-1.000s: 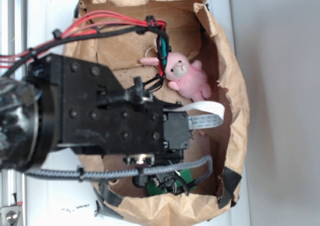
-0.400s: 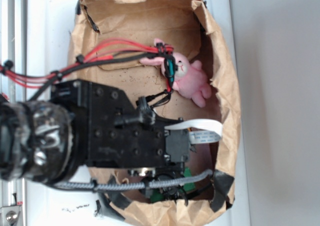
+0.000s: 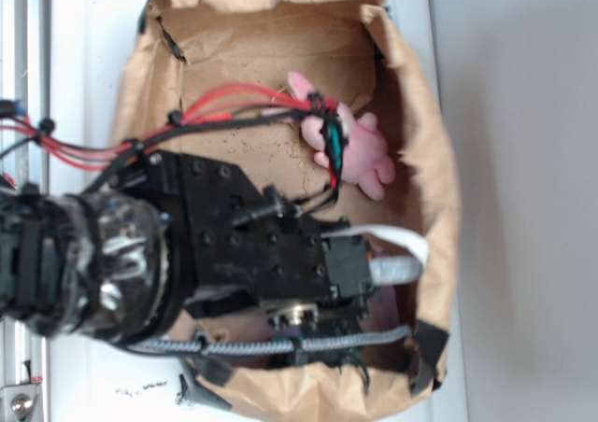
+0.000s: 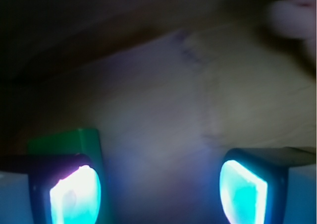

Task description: Grab the green block.

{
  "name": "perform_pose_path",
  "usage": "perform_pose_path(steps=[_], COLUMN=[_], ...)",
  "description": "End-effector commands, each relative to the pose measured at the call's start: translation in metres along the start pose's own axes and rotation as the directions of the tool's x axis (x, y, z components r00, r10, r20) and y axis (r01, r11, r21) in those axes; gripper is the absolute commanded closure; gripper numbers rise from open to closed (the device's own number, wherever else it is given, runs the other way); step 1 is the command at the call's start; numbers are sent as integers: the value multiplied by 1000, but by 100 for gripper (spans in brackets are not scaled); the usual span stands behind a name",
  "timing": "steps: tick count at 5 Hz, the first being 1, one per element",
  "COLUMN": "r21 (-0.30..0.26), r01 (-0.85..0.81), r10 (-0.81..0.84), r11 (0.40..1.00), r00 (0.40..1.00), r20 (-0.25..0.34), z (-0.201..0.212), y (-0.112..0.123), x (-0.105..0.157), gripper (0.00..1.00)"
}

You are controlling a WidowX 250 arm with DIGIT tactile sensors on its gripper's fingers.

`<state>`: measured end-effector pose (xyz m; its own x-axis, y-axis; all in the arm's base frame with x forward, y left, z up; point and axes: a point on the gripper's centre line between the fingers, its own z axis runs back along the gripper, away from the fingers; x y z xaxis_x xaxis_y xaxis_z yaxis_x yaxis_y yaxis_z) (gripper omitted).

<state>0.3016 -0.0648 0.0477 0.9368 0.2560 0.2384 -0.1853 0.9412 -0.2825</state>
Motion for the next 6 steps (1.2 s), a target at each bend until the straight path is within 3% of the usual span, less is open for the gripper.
perform_pose_path(steps=[1,4,5,6], r21=[-84,-110,-134,-49], r01=[31,106,144,178], r10=[-31,-106,-151,-180], r11=[996,988,980,983], r00=[999,994,988,983], r20=[12,5,-44,-41], z=[26,9,0,-13], y=[-18,-34,-41,-42], x=[15,-4,-13,-18], gripper=[0,0,0,0])
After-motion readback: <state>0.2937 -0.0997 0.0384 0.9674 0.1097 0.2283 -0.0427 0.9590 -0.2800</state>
